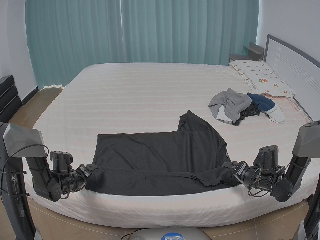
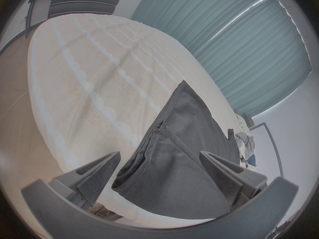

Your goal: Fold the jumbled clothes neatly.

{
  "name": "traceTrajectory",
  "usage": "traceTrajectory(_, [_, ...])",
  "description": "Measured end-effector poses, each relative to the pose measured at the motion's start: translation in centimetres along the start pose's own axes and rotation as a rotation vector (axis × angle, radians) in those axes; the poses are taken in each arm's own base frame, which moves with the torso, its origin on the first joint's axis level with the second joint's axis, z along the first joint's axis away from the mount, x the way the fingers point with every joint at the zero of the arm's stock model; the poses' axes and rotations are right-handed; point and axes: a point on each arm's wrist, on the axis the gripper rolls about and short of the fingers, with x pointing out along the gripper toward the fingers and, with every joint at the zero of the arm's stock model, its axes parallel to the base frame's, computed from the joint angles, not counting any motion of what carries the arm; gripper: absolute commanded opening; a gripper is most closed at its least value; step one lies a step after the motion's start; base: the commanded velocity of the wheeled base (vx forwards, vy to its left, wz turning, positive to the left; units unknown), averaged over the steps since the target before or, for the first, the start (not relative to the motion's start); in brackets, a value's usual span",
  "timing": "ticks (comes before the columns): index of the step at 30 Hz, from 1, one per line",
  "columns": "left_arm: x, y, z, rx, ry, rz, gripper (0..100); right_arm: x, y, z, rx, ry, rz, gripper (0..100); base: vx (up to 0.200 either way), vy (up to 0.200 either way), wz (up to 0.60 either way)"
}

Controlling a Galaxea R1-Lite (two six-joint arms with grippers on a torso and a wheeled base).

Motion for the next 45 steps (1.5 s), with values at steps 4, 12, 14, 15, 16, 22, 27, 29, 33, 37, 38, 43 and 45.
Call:
traceTrajectory(4, [0.0, 0.0, 0.0, 0.001, 0.000, 0.000, 100, 1.2, -1.1, 0.5, 0.023, 0.030, 0.048, 100, 0.000, 0.000, 0.00])
traceTrajectory(12, [0.0, 0.0, 0.0, 0.001, -0.001, 0.000, 100, 2.6, -3.3, 0.9, 0.050, 0.040, 0.064, 100, 0.000, 0.000, 0.00])
traceTrajectory(14, [0.0, 0.0, 0.0, 0.001, 0.000, 0.000, 100, 2.8, -3.5, 0.9, 0.050, 0.037, 0.071, 100, 0.000, 0.000, 0.00])
traceTrajectory(15, [0.0, 0.0, 0.0, 0.001, 0.000, 0.000, 100, 2.9, -3.6, 0.9, 0.050, 0.035, 0.072, 100, 0.000, 0.000, 0.00])
traceTrajectory(16, [0.0, 0.0, 0.0, 0.002, 0.000, 0.000, 100, 3.1, -3.7, 0.9, 0.048, 0.030, 0.078, 100, 0.000, 0.000, 0.00])
traceTrajectory(22, [0.0, 0.0, 0.0, 0.001, 0.000, 0.000, 100, 3.6, -4.1, 0.4, 0.042, 0.027, 0.081, 100, 0.000, 0.000, 0.00])
traceTrajectory(27, [0.0, 0.0, 0.0, 0.002, 0.000, 0.000, 100, 3.8, -4.4, 0.1, 0.039, 0.036, 0.069, 0, 0.000, 0.000, 0.00])
traceTrajectory(29, [0.0, 0.0, 0.0, 0.002, 0.000, 0.000, 100, 3.9, -4.4, 0.0, 0.038, 0.037, 0.066, 0, 0.000, 0.000, 0.00])
traceTrajectory(33, [0.0, 0.0, 0.0, 0.002, 0.000, 0.000, 100, 3.9, -4.5, -0.1, 0.040, 0.038, 0.058, 0, 0.000, 0.000, 0.00])
traceTrajectory(37, [0.0, 0.0, 0.0, 0.002, 0.000, 0.000, 100, 3.6, -4.8, -0.2, 0.042, 0.030, 0.033, 0, 0.000, 0.000, 0.00])
traceTrajectory(38, [0.0, 0.0, 0.0, 0.002, 0.000, 0.000, 100, 3.6, -4.8, -0.2, 0.043, 0.029, 0.032, 0, 0.000, 0.000, 0.00])
traceTrajectory(43, [0.0, 0.0, 0.0, 0.001, 0.001, 0.000, 100, 3.2, -5.0, -0.3, 0.046, 0.034, 0.019, 0, 0.000, 0.000, 0.00])
traceTrajectory(45, [0.0, 0.0, 0.0, 0.001, 0.001, 0.001, 100, 3.1, -5.1, -0.4, 0.045, 0.036, 0.016, 0, 0.000, 0.000, 0.00])
